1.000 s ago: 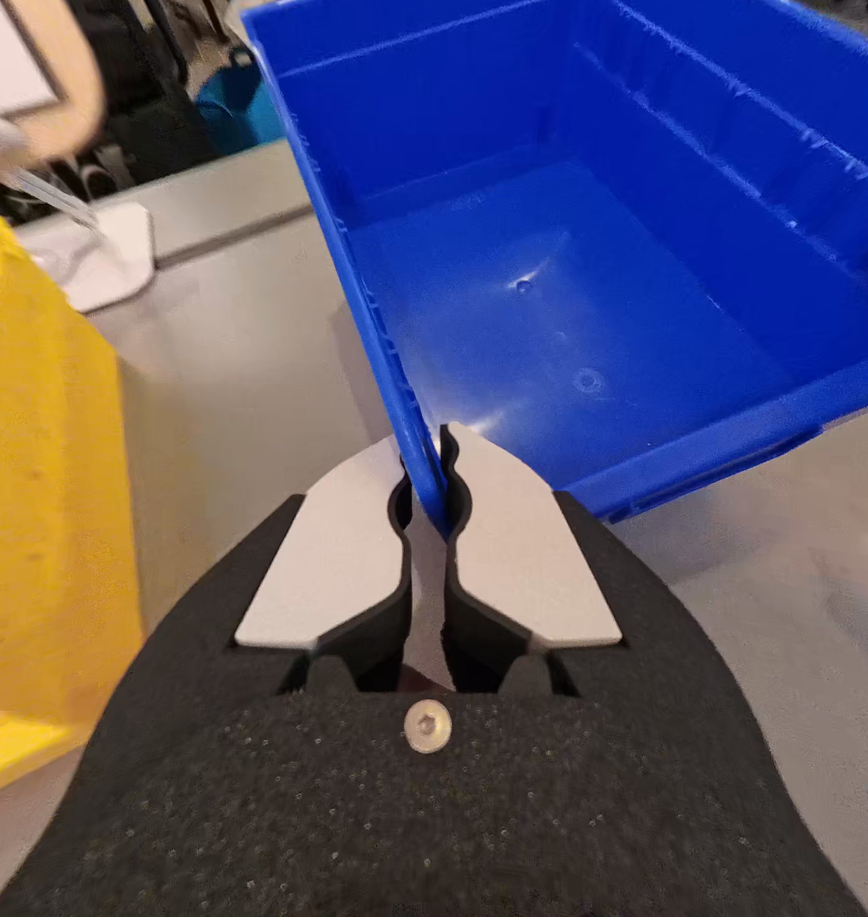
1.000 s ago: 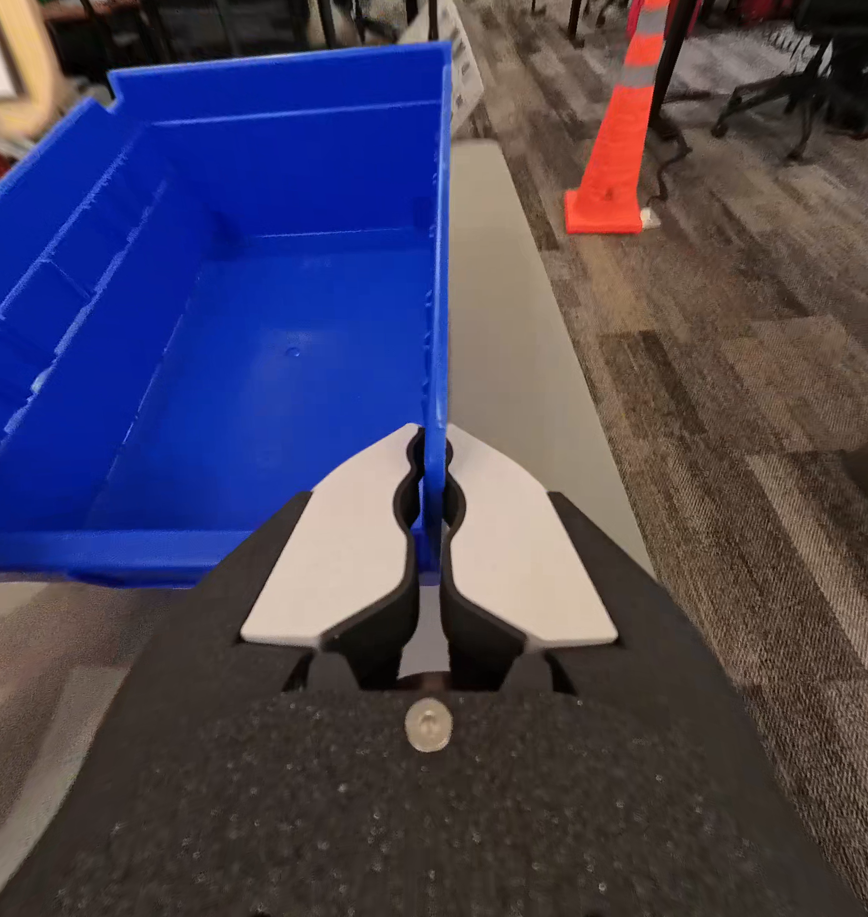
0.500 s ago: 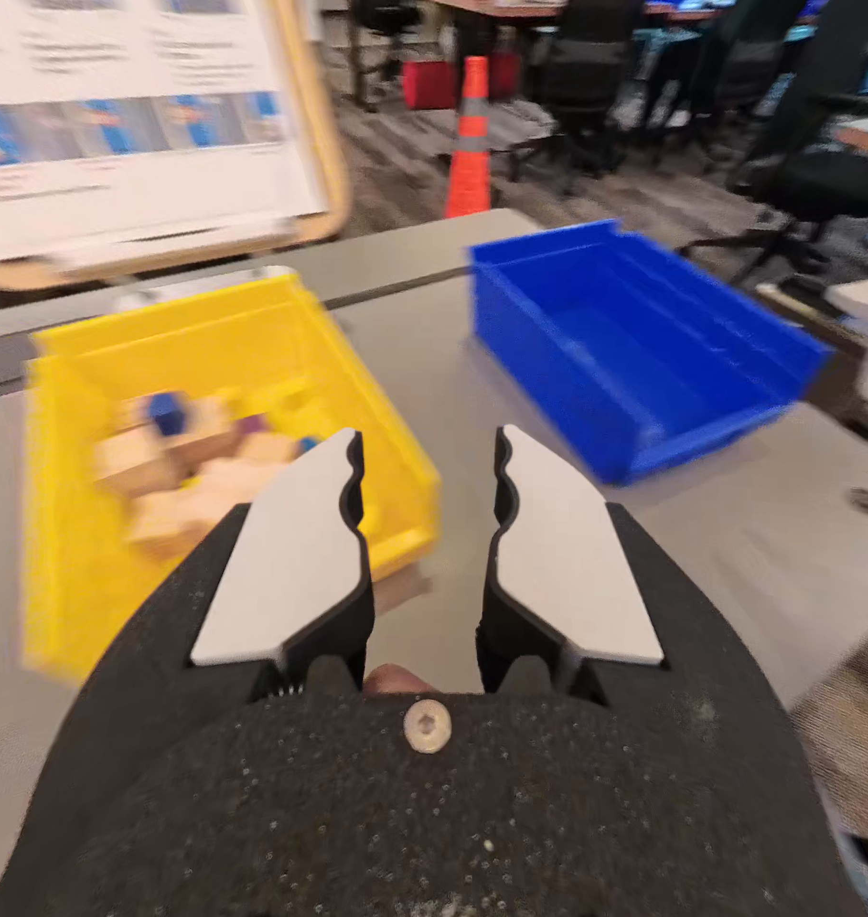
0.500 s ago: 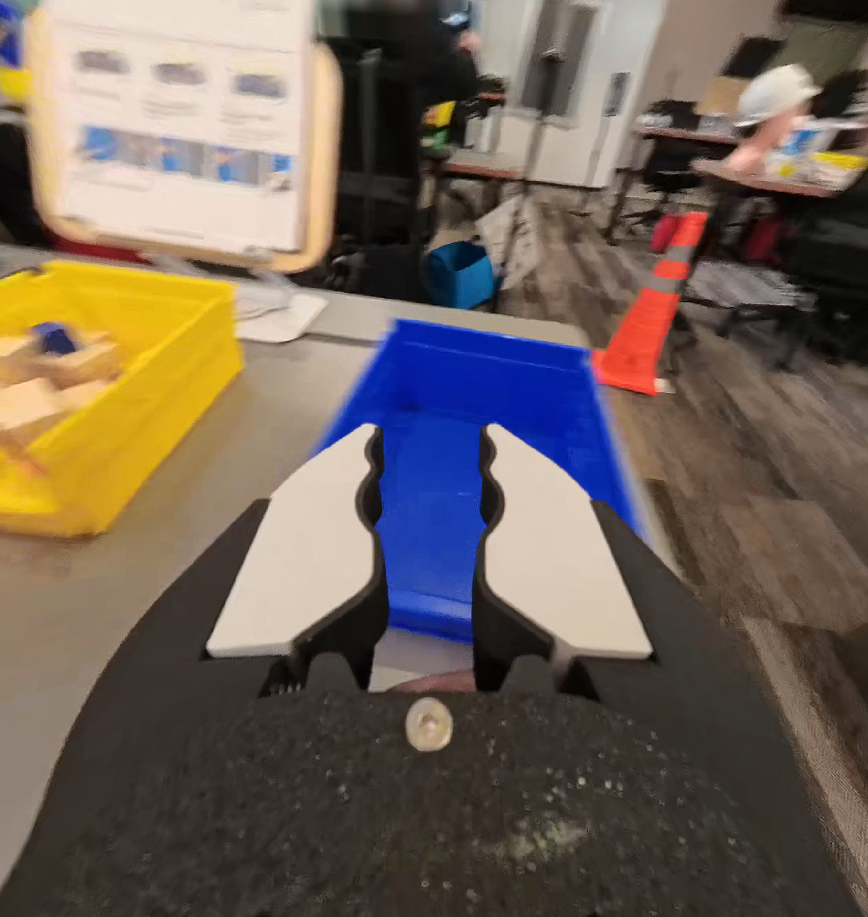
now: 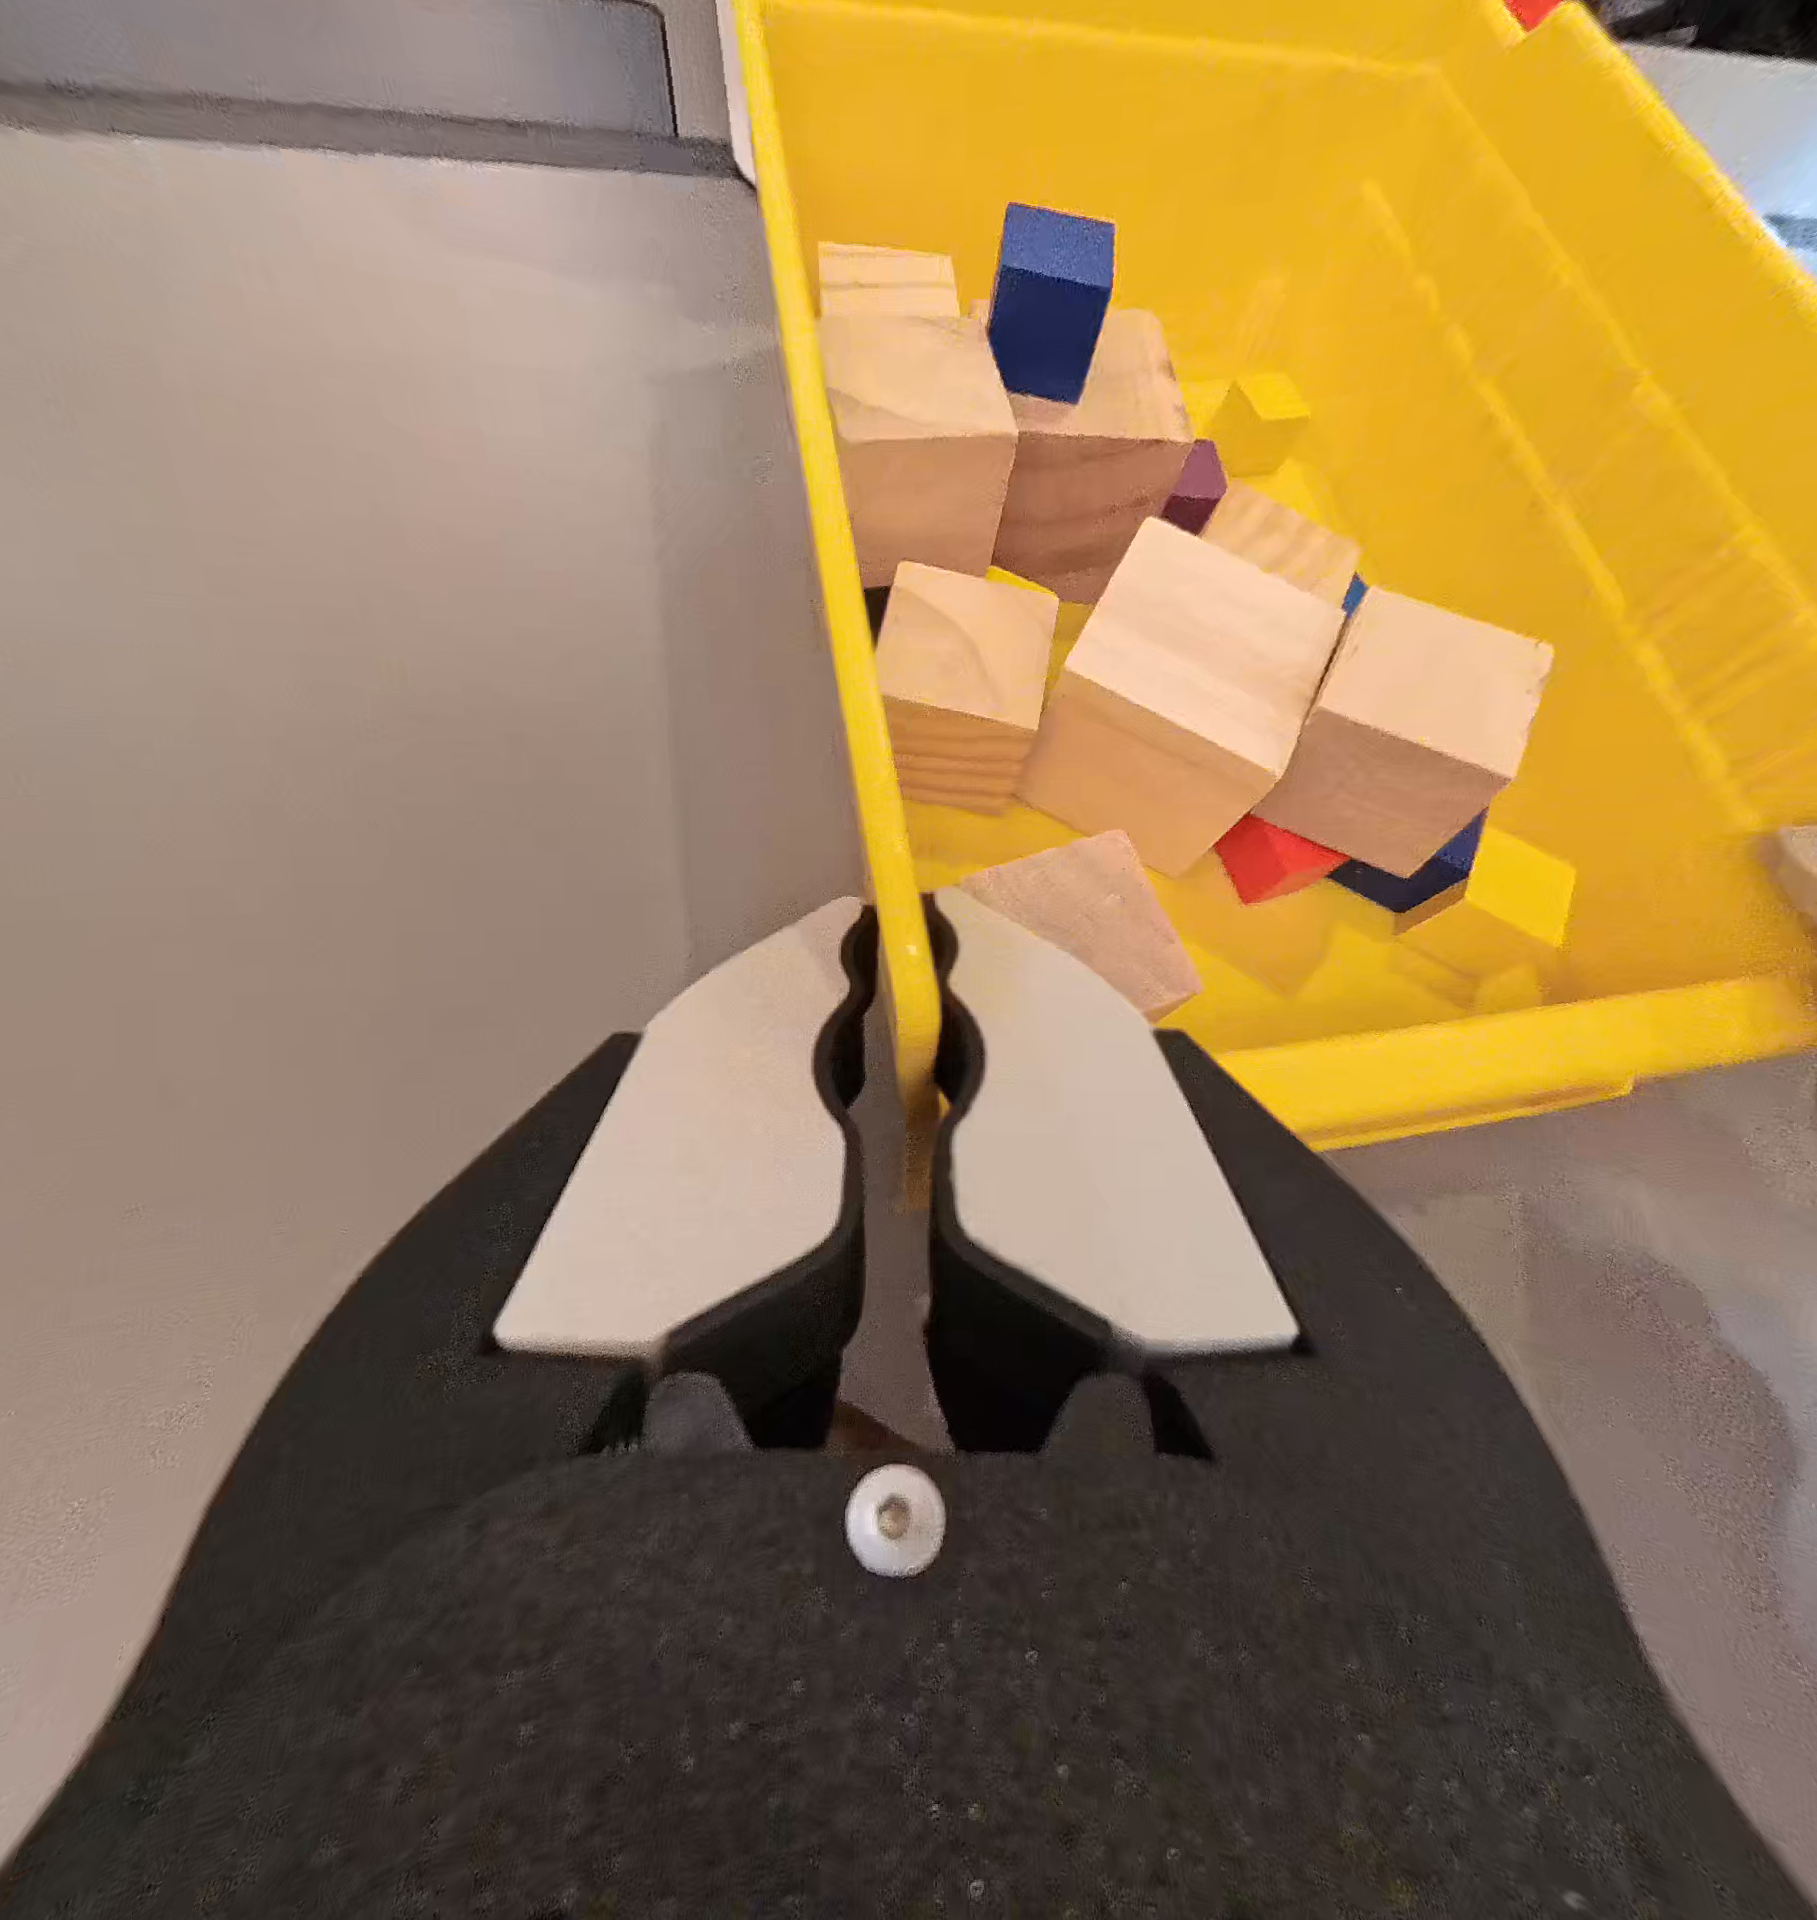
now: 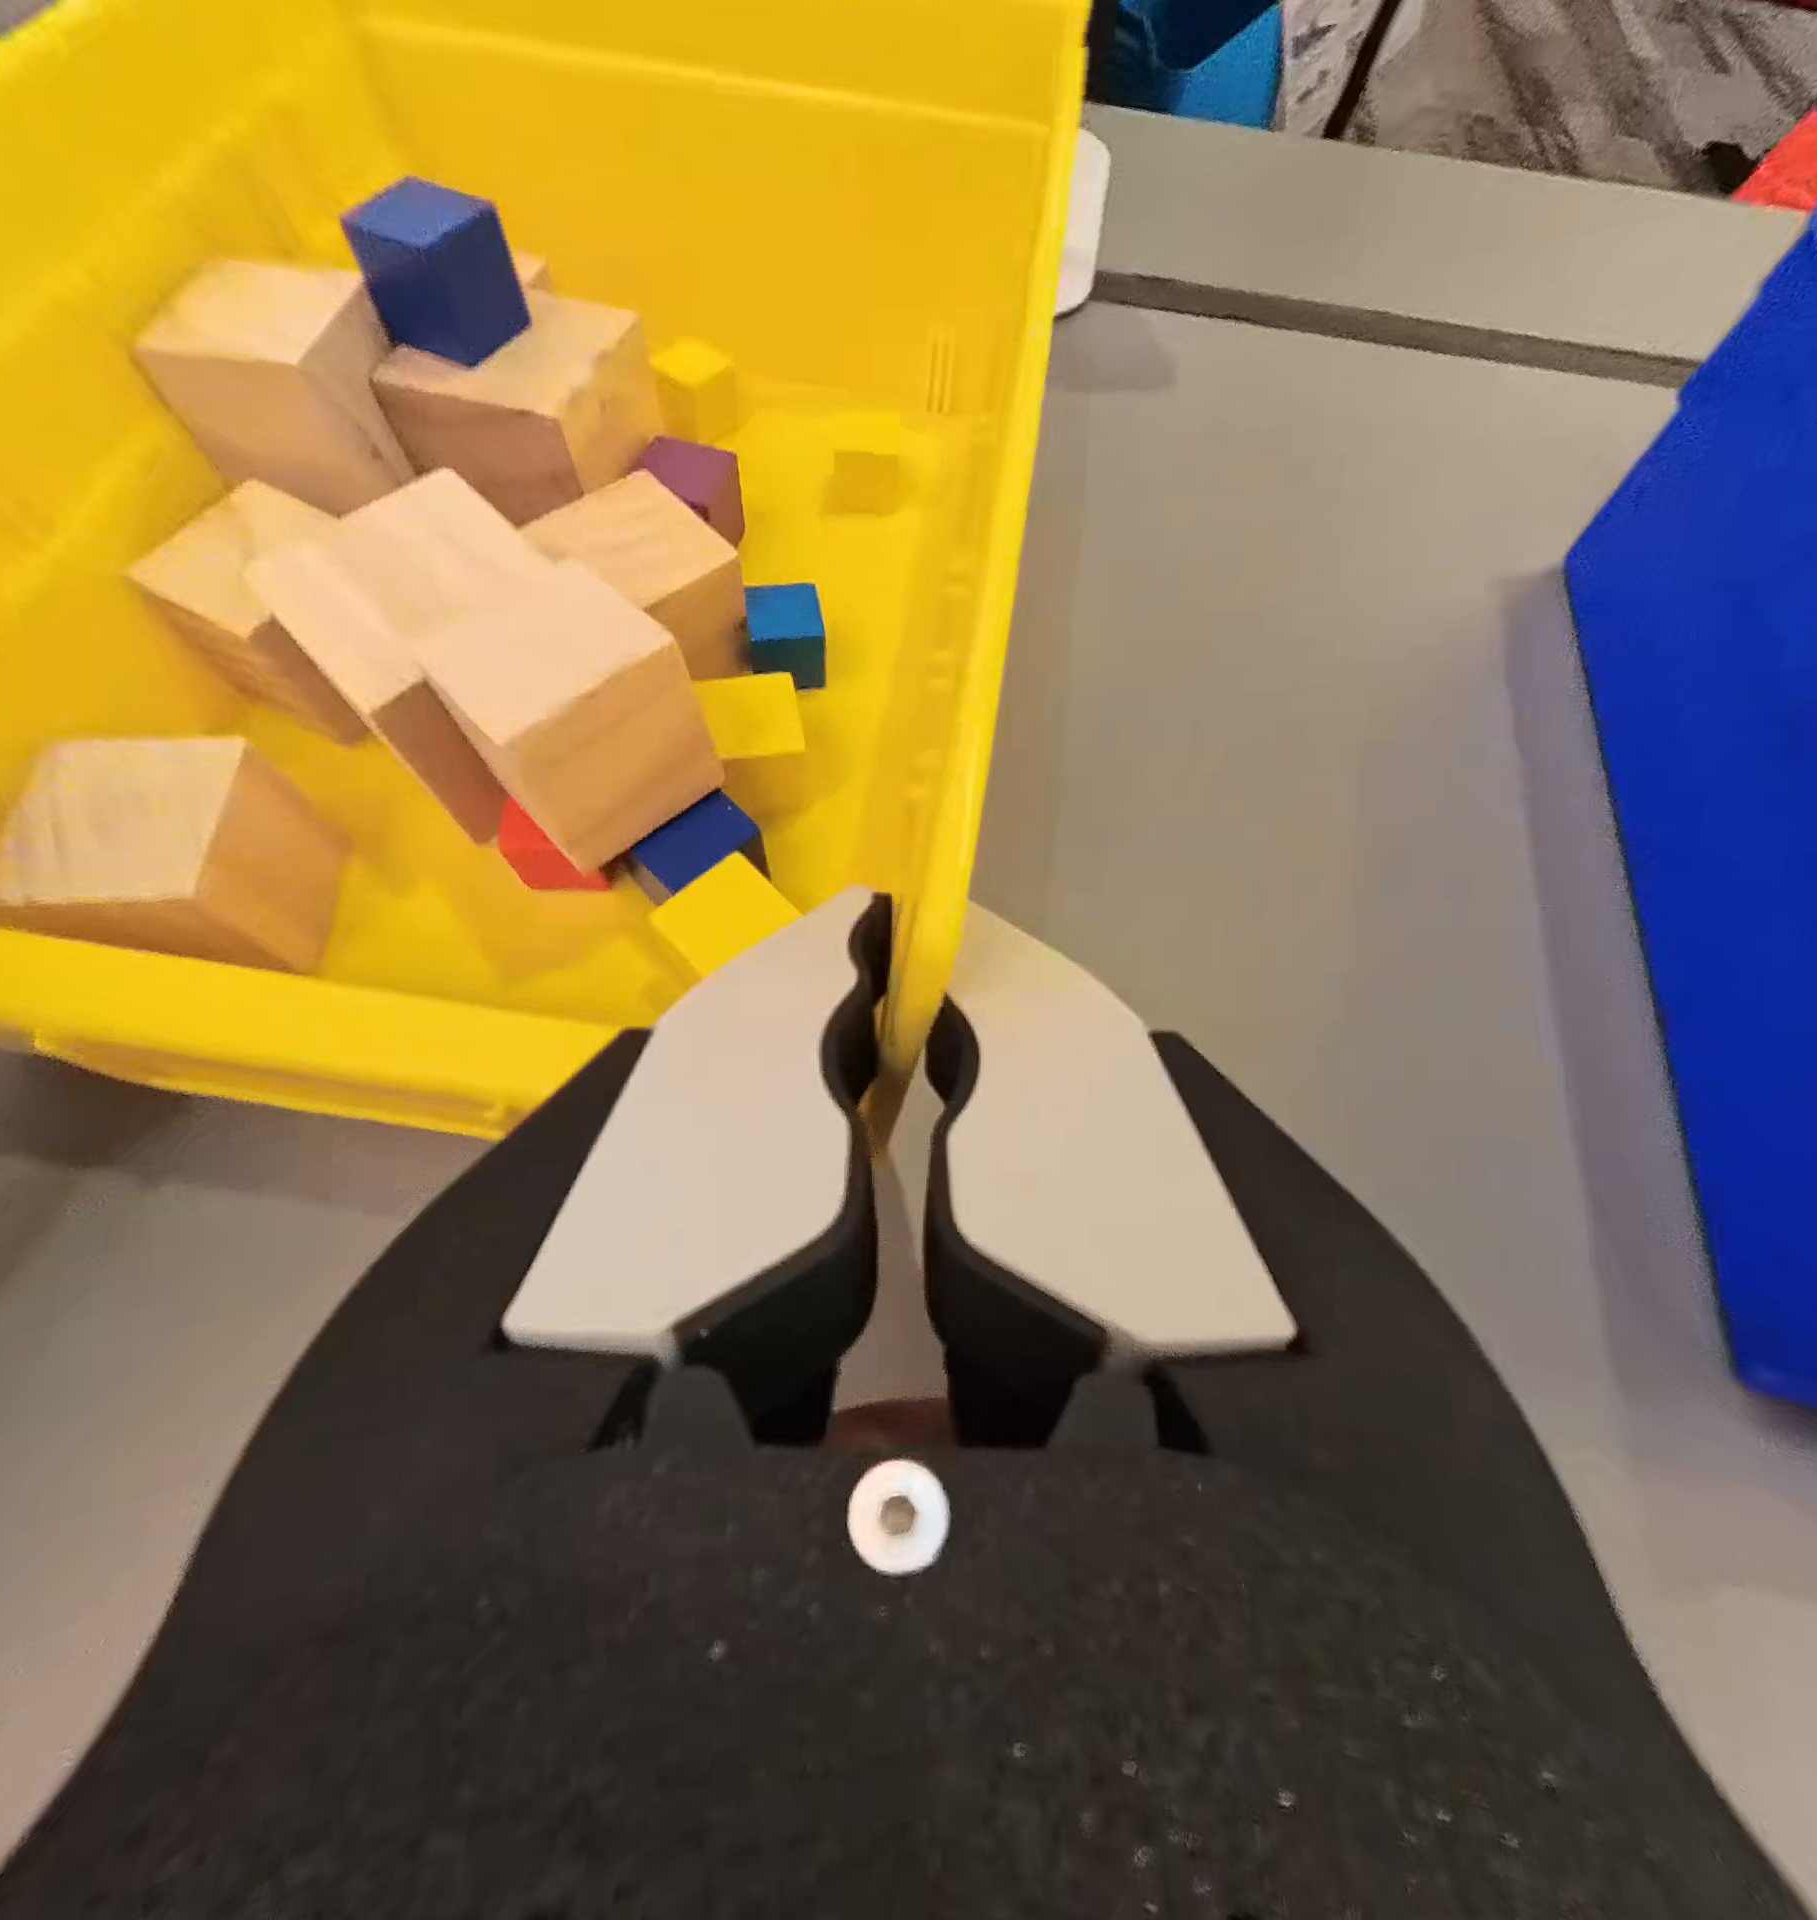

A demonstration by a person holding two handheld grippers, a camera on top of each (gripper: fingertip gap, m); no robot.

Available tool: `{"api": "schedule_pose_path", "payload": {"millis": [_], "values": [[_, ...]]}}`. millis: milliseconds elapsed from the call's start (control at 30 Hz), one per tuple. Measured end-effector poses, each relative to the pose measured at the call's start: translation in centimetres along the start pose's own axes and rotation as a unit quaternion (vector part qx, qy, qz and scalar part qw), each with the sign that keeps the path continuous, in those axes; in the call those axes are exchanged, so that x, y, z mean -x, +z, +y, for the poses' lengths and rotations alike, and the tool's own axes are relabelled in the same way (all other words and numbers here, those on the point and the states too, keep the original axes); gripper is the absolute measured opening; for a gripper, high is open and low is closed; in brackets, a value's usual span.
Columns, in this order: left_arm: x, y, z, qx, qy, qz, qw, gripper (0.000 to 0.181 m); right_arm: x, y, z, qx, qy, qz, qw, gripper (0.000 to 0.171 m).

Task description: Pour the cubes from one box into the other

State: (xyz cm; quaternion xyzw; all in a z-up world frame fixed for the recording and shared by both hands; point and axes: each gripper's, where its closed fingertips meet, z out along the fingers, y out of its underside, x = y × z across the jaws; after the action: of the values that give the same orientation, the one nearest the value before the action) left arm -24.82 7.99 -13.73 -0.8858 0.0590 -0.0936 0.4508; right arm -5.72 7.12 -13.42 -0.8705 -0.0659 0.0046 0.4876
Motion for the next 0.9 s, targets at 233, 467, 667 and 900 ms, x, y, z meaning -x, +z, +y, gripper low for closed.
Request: {"api": "schedule_pose_path", "payload": {"millis": [233,467,667,900], "values": [[8.5,-5.0,-2.1,-0.06,0.022,-0.056,0.996,0.001,9.0,-2.4,-4.6,-0.104,-0.005,0.006,0.995,0.003],[21.2,-8.6,-1.5,-0.071,0.026,-0.129,0.989,0.001,22.0,0.6,-4.5,-0.09,-0.007,-0.059,0.994,0.003],[25.8,-7.9,0.6,-0.086,-0.033,-0.094,0.991,0.002,26.7,1.6,-3.1,-0.061,-0.056,-0.094,0.992,0.007],[27.4,-12.4,-1.9,-0.106,-0.08,-0.124,0.983,0.04,24.4,-8.1,-3.4,-0.041,-0.077,-0.307,0.948,0.03]]}}
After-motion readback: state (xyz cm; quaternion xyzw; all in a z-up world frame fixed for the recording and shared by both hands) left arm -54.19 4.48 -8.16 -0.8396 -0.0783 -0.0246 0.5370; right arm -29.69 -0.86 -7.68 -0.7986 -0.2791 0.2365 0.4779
